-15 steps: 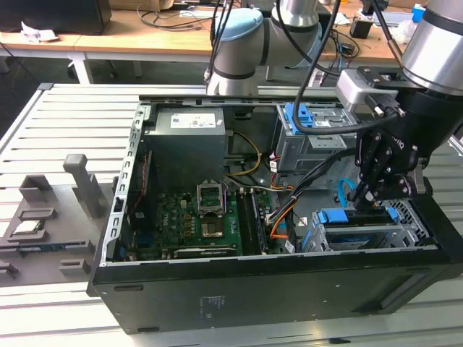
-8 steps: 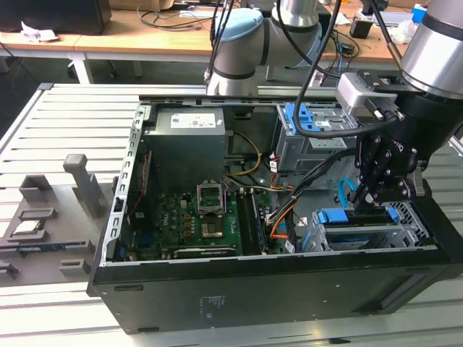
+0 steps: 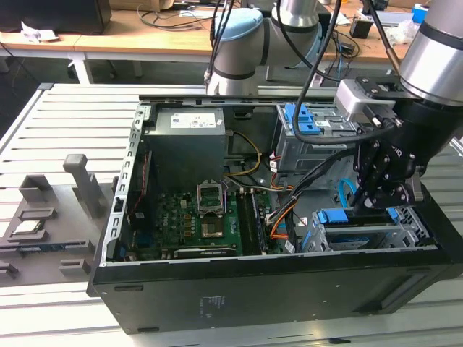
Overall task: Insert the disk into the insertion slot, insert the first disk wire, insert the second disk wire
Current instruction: 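Insert the second disk wire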
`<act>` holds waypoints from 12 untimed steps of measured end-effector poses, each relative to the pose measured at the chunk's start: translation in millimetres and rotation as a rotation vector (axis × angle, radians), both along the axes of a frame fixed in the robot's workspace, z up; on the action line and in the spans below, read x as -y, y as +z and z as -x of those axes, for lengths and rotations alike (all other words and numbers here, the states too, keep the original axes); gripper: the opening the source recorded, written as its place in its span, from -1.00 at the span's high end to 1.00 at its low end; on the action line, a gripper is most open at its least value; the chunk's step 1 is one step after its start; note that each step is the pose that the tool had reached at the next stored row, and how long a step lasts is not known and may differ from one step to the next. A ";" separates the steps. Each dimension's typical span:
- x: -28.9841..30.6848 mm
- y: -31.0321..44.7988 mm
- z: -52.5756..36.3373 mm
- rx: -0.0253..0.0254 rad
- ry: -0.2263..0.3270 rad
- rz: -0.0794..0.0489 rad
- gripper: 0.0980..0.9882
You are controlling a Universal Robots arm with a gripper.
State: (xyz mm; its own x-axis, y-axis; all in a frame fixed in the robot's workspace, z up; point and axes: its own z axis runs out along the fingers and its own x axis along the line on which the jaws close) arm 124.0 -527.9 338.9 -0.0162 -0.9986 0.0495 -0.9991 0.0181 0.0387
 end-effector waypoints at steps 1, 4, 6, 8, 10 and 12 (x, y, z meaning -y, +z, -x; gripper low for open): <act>0.0 2.8 0.0 0.0000 0.000 0.000 0.69; -1.0 17.2 0.0 0.0000 0.000 0.000 0.69; -4.4 30.8 0.0 0.0000 0.000 0.000 0.73; -5.1 40.9 0.0 0.0000 0.000 0.000 0.98; -5.1 52.0 0.0 0.0000 0.000 0.000 0.98; -5.1 57.8 0.0 0.0001 0.000 0.000 0.98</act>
